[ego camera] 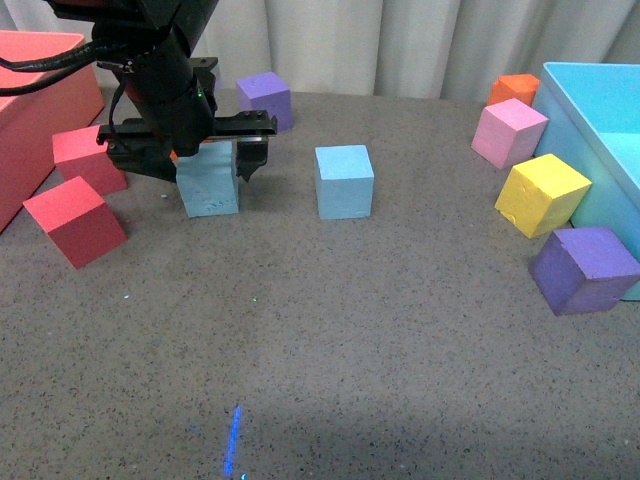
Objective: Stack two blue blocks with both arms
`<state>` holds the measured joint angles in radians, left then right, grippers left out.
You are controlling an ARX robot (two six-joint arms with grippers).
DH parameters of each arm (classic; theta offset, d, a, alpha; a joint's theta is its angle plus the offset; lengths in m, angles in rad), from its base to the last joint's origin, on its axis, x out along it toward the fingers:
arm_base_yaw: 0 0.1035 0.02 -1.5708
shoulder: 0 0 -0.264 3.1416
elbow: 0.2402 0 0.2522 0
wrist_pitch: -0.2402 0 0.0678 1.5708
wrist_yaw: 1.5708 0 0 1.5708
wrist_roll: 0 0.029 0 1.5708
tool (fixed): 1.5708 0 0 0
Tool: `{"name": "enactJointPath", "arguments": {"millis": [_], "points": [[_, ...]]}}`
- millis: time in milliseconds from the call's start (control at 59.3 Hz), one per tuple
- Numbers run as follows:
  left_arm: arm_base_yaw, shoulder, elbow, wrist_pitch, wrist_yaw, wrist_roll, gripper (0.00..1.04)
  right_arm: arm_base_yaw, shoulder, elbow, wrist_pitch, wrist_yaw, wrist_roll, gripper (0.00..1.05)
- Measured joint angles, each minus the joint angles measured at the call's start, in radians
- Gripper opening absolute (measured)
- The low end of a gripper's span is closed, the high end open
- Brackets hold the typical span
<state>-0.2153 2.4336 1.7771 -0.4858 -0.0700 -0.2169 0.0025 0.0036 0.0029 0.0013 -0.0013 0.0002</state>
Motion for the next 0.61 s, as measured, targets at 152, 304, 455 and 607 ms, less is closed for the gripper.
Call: {"name": "enactJointPath", "arguments": {"millis": [152, 304, 455, 607], "points": [[-0.002, 0.012, 0.009, -0.008, -0.016, 0.0, 0.62, 0.0, 0.0, 0.0, 0.0, 0.0, 0.0, 0.95], [-0.002, 0.012, 0.013, -0.009, -0.009, -0.008, 0.52, 0.0, 0.0, 0.0, 0.0, 0.0, 0.0, 0.95], [-0.003, -0.009, -0.012, -0.003, -0.006, -0.016, 0.49, 0.0, 0.0, 0.0, 0.0, 0.0, 0.0, 0.95], [-0.025, -0.1, -0.08, 0.005, -0.014, -0.025, 0.48, 0.0, 0.0, 0.0, 0.0, 0.0, 0.0, 0.95]]}}
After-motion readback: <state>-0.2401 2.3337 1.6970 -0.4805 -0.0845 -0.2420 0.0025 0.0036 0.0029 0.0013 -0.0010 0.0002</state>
